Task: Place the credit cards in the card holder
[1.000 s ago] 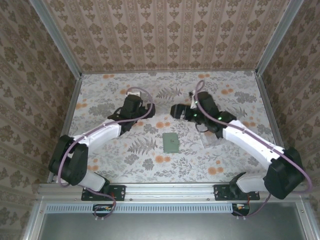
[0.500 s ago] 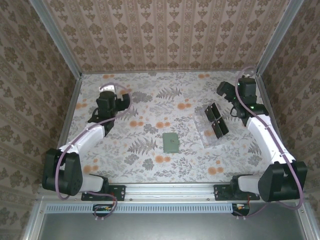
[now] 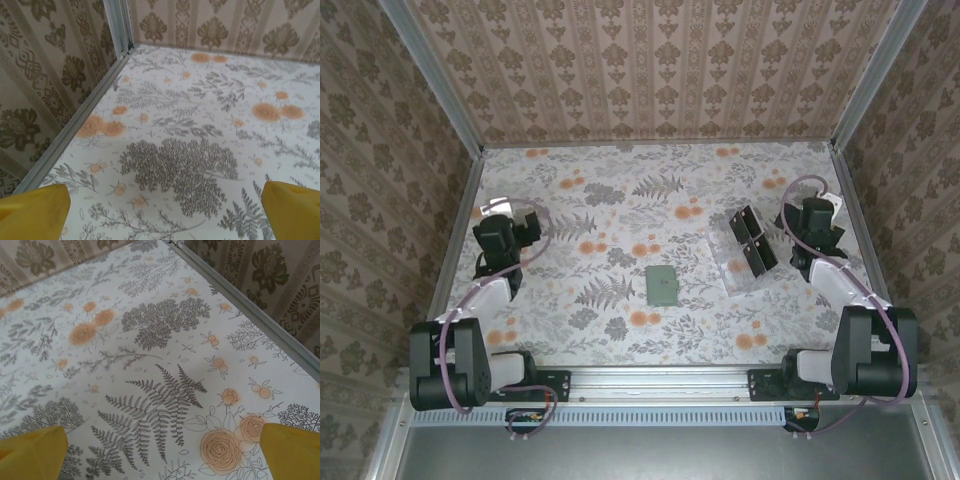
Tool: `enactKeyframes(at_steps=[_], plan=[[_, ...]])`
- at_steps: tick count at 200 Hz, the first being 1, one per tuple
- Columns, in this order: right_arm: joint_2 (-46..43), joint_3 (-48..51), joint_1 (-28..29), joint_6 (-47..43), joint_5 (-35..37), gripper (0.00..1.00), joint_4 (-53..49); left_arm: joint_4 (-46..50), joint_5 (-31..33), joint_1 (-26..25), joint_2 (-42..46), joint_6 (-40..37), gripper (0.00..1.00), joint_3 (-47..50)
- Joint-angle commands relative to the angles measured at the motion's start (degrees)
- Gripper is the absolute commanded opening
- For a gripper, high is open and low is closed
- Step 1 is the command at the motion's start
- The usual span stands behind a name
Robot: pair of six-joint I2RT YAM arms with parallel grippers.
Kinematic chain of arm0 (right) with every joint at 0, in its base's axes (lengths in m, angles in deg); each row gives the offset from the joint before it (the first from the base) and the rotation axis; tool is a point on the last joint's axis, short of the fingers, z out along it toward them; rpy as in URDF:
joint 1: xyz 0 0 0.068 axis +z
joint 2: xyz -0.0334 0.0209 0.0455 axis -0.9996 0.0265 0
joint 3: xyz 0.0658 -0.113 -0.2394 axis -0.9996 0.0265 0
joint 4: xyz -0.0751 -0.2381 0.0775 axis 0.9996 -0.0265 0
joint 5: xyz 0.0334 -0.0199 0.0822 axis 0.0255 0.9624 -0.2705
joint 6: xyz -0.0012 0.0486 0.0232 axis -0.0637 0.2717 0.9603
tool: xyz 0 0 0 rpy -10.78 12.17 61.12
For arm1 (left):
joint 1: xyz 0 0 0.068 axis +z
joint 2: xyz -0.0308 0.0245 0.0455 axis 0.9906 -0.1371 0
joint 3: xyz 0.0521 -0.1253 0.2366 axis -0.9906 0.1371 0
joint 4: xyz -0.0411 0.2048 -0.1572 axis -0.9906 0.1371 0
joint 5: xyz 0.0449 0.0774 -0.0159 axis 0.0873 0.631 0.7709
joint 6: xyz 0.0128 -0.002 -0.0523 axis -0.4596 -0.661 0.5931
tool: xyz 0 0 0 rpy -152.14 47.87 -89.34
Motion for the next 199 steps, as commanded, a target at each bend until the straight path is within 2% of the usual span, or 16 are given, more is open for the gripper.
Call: enactKeyframes(at_steps=[1,32,69,83,106,139,152,171,186,199], plan=[[1.7,3.4,-0.2,-4.5,-0.5,1.0,10.7,-8.4,-1.2,0.1,-3.5,-3.7,1.0,2.9],[4.5,7.5,-0.1,-6.0,-3.5,1.0,18.8,-22.6,-2.1,-1.9,-10.6,-5.9,1.0,7.4],[4.5,8.6,0.1,-7.1,-9.5,1.0,21.9,-32.3,-2.4,-4.5,-18.0,-9.6,1.0,8.3],[3.7,11.5,0.3,-5.8,-10.2,1.0,27.2,-28.2,-2.5,-4.8,-17.3,-9.3,1.0,6.9],[5.1,16.4,1.4,-6.1,-10.0,1.0,38.6,-28.1,-2.9,-4.4,-17.6,-9.2,1.0,6.7],[5.5,17.0,5.5,-10.0,-6.8,1.0,41.2,-27.2,-3.6,-4.1,-17.6,-9.0,1.0,6.2],[9.3,17.6,7.4,-12.1,-5.4,1.0,45.4,-26.7,-4.1,-3.8,-17.5,-8.9,1.0,5.9],[10.7,16.3,9.0,-13.8,-5.1,0.99,43.9,-26.2,-4.8,-3.4,-17.6,-8.7,1.0,5.7],[15.1,17.4,9.5,-14.7,-4.7,0.99,51.4,-25.9,-5.4,-3.2,-17.6,-8.6,1.0,5.5],[13.1,15.0,9.5,-14.4,-5.4,0.99,43.4,-25.5,-6.0,-3.0,-17.5,-8.4,1.0,5.4]])
